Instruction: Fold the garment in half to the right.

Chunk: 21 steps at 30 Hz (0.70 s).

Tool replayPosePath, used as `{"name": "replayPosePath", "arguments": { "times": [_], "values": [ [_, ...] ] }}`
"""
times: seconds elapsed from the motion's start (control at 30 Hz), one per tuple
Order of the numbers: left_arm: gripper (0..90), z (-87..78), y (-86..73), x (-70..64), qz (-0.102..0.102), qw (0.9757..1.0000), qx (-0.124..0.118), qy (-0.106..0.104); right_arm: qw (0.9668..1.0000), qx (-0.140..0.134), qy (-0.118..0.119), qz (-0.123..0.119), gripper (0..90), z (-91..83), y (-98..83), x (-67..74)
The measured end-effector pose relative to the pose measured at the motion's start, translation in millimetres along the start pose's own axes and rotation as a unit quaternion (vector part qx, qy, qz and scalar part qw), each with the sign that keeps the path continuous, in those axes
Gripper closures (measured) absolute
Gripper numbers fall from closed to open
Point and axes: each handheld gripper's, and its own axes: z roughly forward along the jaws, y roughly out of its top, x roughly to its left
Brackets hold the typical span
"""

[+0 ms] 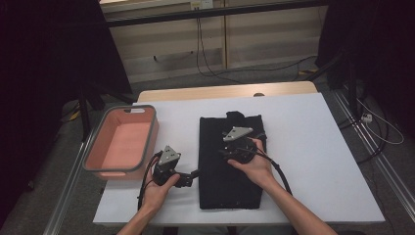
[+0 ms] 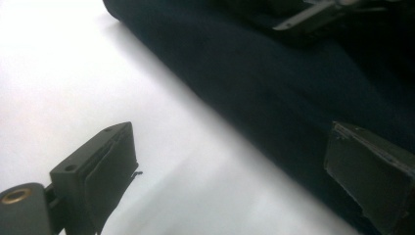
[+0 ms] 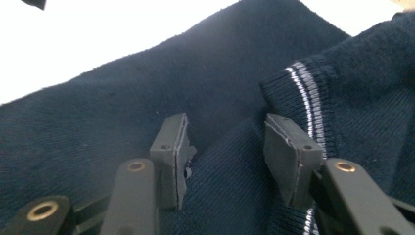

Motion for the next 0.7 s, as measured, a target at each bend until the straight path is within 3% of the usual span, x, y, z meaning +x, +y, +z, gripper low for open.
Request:
{"name": "replayPosePath", "arguments": {
  "times": [0.03, 0.13, 0.2, 0.3, 0.53, 0.7],
  "values": [
    [5.4, 0.9, 0.4, -3.1, 0.003, 1.0, -0.001, 0.0, 0.9997, 0.016, -0.017, -0.005, 55.3, 4.0, -2.0, -0.3],
    [5.4, 2.4, 0.9, -7.1, 0.01, 0.9999, 0.002, -0.004, 0.999, 0.032, -0.03, -0.006, 64.0, 7.7, -5.8, -2.9],
    [5.4, 3.9, 0.4, -8.2, 0.01, 0.9999, 0.002, -0.007, 0.9991, 0.031, -0.03, 0.004, 69.8, 7.4, -7.2, -5.0],
    [5.4, 2.4, 0.8, -6.5, 0.01, 0.9999, 0.0, -0.005, 0.9988, 0.022, -0.045, -0.001, 84.4, 3.9, -8.5, -5.4],
    [5.6, 1.2, 0.5, -3.1, 0.005, 1.0, 0.001, 0.003, 0.9989, -0.004, -0.036, 0.031, 87.3, -12.4, -15.0, -17.5],
    [5.6, 1.7, 0.9, -4.9, 0.008, 1.0, 0.002, -0.003, 0.9976, -0.023, -0.037, 0.054, 87.6, -24.2, -20.5, -26.6]
  ]
}}
